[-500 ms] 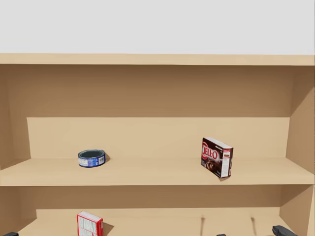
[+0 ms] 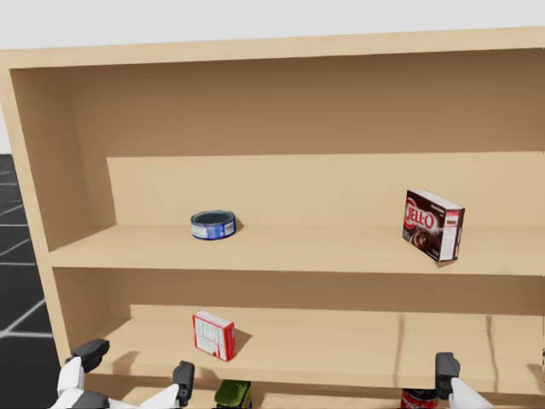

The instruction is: Retrieve the tuna can from the shelves.

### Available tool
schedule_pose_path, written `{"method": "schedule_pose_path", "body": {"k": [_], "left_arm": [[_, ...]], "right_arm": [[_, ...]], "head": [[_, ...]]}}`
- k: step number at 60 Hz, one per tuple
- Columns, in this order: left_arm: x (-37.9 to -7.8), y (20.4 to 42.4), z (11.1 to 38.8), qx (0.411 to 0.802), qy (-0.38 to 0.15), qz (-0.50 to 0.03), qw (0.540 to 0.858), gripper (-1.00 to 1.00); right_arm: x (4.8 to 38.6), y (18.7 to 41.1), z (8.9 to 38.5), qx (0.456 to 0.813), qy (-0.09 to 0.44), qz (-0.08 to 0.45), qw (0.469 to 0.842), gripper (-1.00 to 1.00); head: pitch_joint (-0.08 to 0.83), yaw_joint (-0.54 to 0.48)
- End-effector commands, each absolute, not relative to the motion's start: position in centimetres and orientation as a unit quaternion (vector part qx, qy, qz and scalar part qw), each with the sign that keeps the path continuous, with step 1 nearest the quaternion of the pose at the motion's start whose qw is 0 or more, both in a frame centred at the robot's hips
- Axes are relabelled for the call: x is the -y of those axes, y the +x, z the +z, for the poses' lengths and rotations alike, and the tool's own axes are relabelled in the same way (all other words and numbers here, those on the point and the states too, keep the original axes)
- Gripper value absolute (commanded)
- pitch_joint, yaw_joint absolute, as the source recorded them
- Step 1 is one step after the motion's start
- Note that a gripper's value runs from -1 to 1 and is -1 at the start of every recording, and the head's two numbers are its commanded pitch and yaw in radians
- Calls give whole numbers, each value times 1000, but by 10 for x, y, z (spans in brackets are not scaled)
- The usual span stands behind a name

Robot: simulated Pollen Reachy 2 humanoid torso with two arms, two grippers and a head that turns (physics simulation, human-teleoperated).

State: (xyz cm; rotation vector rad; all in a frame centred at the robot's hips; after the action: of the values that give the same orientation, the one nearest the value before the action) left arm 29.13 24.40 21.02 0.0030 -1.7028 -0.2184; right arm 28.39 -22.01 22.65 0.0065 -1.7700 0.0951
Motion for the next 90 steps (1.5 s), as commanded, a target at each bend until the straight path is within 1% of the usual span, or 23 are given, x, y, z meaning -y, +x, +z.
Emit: {"method": "schedule_pose_path", "body": {"k": [1,9,17,19,21,23,28,30,36,40,42,49,51,55,56,58,59,62,63,66,74,81,90], "left_arm": [[-244,291,210,749,1,-96,655,-1000],[-242,290,212,750,-2,-95,655,-1000],[-235,283,219,750,-10,-91,655,-1000],[-231,279,227,750,-15,-82,656,-1000],[-229,276,233,748,-18,-83,658,-1000],[-225,269,246,744,-10,-78,663,-1000],[-217,256,271,747,-20,-80,659,-1000],[-212,250,285,752,-18,-86,654,-1000],[-201,243,312,761,-18,-101,641,-1000],[-197,245,325,763,-21,-107,637,-1000],[-196,248,331,764,-19,-107,636,-1000],[-193,261,355,761,-40,-107,638,-1000],[-192,263,358,761,-40,-106,638,-1000],[-190,274,365,758,-45,-106,642,-1000],[-189,279,368,755,-48,-105,645,-1000],[-188,284,370,754,-49,-102,647,-1000],[-187,290,372,752,-51,-99,650,-1000],[-186,296,374,750,-52,-97,652,-1000],[-185,303,376,748,-53,-95,654,-1000],[-182,311,379,745,-47,-95,659,-1000],[-176,338,383,724,-65,-82,682,-1000],[-169,362,381,705,-77,-62,702,-1000],[-166,385,376,688,-73,-39,721,-1000]], "right_arm": [[217,283,226,775,4,31,631,-1000],[217,283,226,775,6,33,631,-1000],[217,283,226,775,5,32,632,-1000],[217,283,225,774,4,32,632,-1000],[217,284,225,774,3,33,632,-1000],[217,283,225,774,4,33,632,-1000],[218,283,225,774,2,33,632,-1000],[218,283,225,774,2,33,632,-1000],[218,283,225,775,0,34,632,-1000],[219,283,225,775,1,33,632,-1000],[219,283,225,775,1,34,631,-1000],[219,283,225,775,-1,34,631,-1000],[219,283,225,775,-1,34,631,-1000],[220,283,225,775,-1,33,632,-1000],[220,283,225,775,-1,33,632,-1000],[220,283,225,775,-2,33,632,-1000],[220,283,225,775,-2,32,632,-1000],[221,283,225,775,-2,32,631,-1000],[221,283,225,775,-2,32,631,-1000],[221,283,226,775,-2,32,631,-1000],[222,284,226,775,-2,31,631,-1000],[223,284,227,775,-1,30,631,-1000],[225,284,227,776,0,27,630,-1000]], "head": [[152,177],[160,229],[164,239],[168,240],[169,240],[170,239],[170,237],[169,236],[170,239],[171,242],[171,244],[176,247],[177,247],[180,248],[180,249],[180,249],[181,249],[181,249],[180,249],[180,248],[186,244],[191,242],[198,240]]}}
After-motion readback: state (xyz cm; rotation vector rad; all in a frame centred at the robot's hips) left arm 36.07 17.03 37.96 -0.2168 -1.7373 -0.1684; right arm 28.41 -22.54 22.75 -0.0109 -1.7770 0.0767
